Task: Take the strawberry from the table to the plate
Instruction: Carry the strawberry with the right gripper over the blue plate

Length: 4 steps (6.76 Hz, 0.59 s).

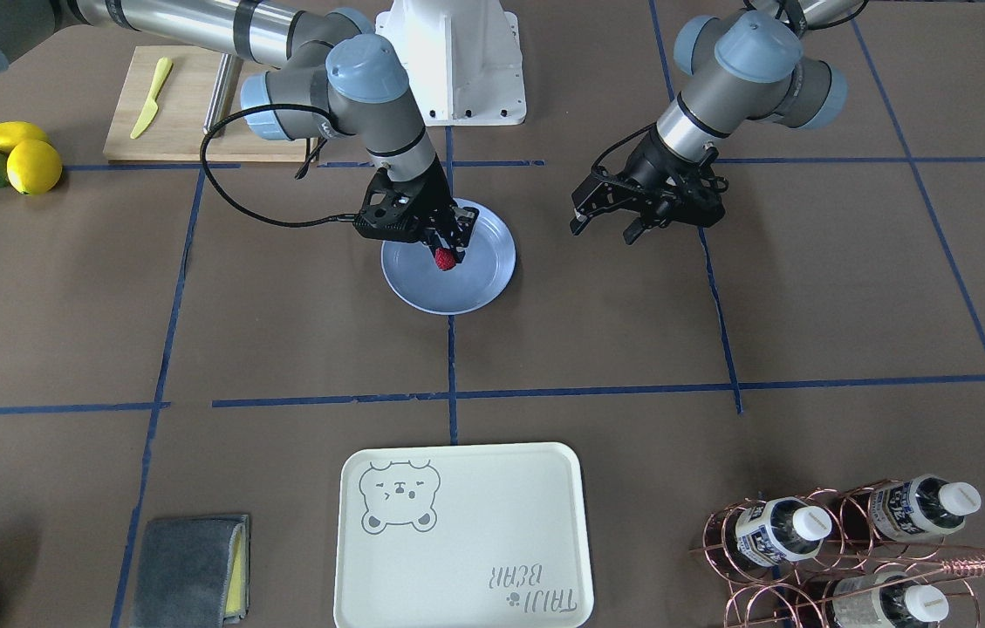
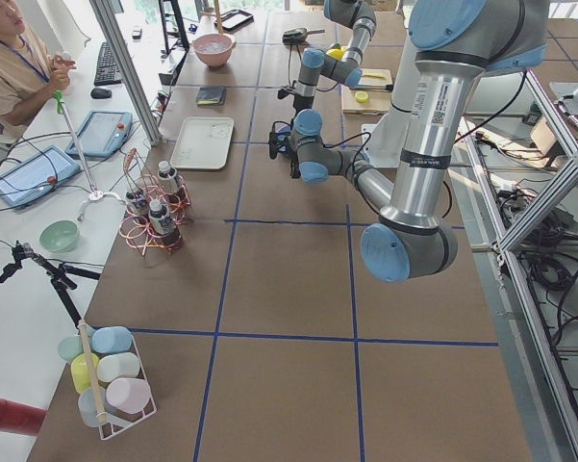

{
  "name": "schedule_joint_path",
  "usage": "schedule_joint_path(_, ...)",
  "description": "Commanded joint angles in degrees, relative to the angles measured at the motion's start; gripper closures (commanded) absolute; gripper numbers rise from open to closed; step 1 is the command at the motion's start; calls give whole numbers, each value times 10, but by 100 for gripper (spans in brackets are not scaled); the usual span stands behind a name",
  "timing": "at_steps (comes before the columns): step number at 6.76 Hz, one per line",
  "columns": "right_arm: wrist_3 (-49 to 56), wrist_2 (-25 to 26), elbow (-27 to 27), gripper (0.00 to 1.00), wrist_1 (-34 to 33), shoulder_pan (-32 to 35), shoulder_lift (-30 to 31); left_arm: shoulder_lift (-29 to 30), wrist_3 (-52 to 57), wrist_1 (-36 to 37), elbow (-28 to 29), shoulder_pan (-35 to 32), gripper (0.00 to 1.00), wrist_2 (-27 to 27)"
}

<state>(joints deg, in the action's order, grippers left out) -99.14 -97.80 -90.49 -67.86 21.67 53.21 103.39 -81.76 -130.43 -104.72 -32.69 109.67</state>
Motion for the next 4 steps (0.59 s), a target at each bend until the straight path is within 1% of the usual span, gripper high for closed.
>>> schedule_joint_path(1,3,0,0,100,-17,-5,1,0,-2,0,0,0,0,-2)
schedule_joint_path(3,4,0,1,100,-18,-5,-3,-1,-2,0,-1,0,0,-2)
schedule_joint_path(4,4,-1,2,86,-18,-5,-3,-1,-2,0,-3,0,0,-2)
